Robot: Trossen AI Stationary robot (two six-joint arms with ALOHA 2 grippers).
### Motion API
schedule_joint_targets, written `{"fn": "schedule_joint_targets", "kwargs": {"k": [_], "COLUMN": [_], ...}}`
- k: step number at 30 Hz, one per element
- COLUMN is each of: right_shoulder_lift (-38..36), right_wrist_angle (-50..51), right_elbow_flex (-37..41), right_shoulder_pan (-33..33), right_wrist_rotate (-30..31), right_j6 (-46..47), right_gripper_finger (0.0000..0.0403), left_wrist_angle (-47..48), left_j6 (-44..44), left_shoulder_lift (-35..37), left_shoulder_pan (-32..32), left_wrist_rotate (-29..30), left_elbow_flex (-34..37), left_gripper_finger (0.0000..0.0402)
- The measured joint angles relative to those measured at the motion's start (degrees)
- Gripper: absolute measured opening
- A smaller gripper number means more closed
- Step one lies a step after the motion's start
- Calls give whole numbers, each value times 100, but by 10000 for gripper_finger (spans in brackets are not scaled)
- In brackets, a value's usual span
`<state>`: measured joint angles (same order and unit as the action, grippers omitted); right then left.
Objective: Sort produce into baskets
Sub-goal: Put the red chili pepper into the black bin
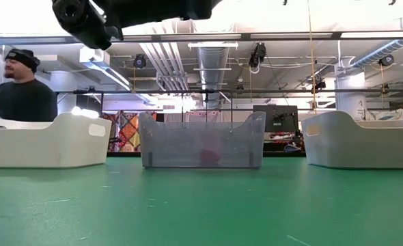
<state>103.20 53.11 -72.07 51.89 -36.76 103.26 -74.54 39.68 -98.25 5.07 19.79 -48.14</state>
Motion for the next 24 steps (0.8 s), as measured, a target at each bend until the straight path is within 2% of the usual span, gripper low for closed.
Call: {"fn": "schedule_joint_targets", "kwargs": {"k": [6, 14, 19, 24], "right_shoulder_lift": [0, -9, -24, -24], "right_wrist_angle": [-984, -2301, -2443, -2428], "right_elbow_flex": [860, 1704, 1918, 1888], "right_shoulder_pan": [11, -3, 23, 35], "right_wrist_rotate": [-699, -1002, -1084, -1044], "right_j6": [-128, -212, -431, -579], "right_gripper_finger": [254, 249, 239, 207], "left_wrist_angle": [-15, -48, -48, -46], "left_j6": [39, 203, 188, 187], "left_shoulder_lift": [69, 85, 87, 89], "left_shoulder_pan": [-1, -1, -1, -1], "left_wrist_rotate": [568, 678, 685, 782], "left_elbow_flex": [81, 203, 212, 218], "left_gripper_finger": [219, 219, 219, 219]}}
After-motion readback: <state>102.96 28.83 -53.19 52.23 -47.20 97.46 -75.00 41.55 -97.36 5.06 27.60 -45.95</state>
